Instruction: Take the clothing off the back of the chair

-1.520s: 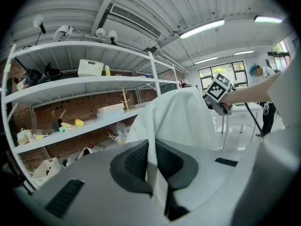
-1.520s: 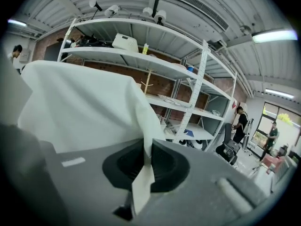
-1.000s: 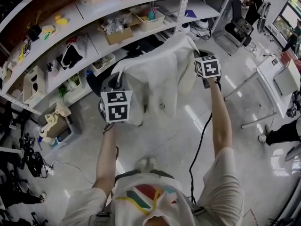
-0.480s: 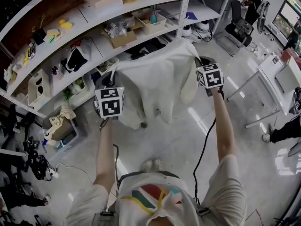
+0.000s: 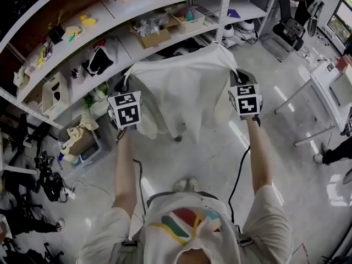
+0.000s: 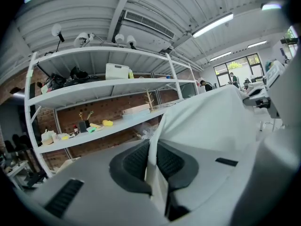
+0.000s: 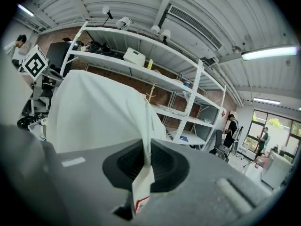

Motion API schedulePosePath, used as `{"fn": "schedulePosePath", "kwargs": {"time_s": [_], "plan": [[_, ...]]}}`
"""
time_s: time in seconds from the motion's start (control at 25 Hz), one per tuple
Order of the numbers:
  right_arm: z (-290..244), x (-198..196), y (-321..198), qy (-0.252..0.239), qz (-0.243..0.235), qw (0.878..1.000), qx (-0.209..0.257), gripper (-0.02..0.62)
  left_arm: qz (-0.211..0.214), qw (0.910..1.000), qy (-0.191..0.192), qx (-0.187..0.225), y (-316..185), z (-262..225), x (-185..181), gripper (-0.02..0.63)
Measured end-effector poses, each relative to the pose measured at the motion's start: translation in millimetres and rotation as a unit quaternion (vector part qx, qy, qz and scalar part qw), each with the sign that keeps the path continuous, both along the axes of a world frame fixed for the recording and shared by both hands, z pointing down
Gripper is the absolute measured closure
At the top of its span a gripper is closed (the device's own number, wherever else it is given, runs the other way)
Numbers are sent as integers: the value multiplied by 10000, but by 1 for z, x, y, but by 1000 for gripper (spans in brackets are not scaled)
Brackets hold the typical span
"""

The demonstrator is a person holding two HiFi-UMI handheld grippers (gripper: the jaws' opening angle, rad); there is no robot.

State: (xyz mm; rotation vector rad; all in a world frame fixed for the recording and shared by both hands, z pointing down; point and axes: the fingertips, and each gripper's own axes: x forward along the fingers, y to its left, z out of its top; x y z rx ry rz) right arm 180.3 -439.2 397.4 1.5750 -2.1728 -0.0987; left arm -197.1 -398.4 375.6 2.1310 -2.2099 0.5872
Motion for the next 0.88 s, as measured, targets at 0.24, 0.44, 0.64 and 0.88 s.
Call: {"fn": "schedulePosePath", "kwargs": {"time_s": [0.24,0.44,0.64,0.88], "plan": [[1,-24,17,-267,53,9996,78,588,-229,9997,-40,-11,7,0,-30,577],[-1,-38,18,-274,-50,9996,35,588,-338,9993,-134,-43,7,1,-44,580],[-3,-41,21,-228,-58,9997,51,588,-345,9994,-69,-55,5,1,-47,584],[-6,-45,21,-121,-100,9999,57,588,-366,9993,-24,-43,4,0,-50,584]]}}
